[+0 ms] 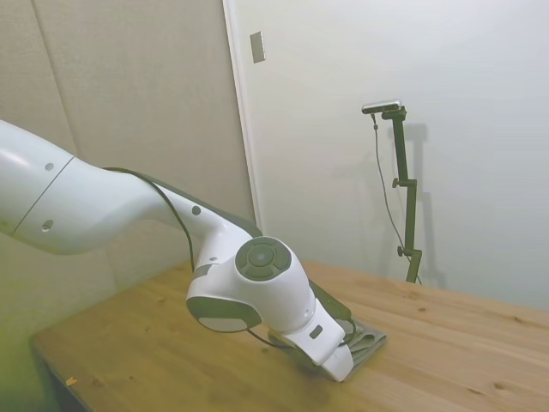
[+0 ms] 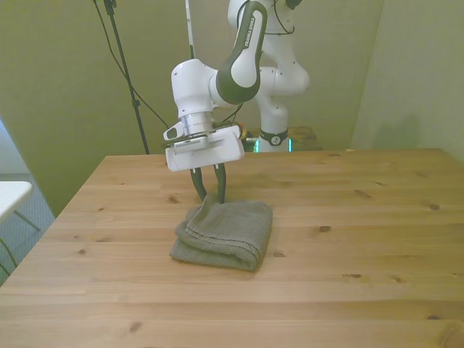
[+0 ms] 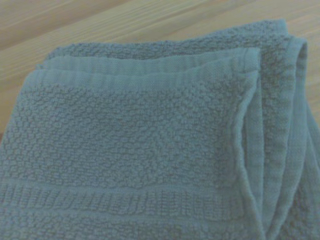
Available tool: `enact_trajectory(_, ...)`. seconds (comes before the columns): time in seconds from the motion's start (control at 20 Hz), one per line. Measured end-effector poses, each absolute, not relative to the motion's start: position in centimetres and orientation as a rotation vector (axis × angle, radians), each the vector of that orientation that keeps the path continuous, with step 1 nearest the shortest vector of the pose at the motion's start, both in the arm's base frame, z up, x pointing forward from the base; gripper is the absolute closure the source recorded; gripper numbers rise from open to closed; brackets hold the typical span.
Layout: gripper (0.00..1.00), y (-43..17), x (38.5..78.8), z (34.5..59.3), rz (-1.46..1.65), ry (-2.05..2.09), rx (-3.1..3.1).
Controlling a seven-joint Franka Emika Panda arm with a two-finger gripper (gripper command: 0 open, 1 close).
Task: Unfold the towel
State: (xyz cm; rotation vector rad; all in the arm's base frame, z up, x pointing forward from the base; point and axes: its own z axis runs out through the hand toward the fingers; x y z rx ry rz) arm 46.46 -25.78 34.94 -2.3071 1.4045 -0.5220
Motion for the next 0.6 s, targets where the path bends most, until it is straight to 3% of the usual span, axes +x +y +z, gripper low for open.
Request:
enact_trajectory(0.25,1.00,-26.1,46.2,35.0,-0.520,1.412,-2.301)
enact_trajectory(0.6,1.00,-24.4,47.7,38.4,-0.557,1.364,-2.341)
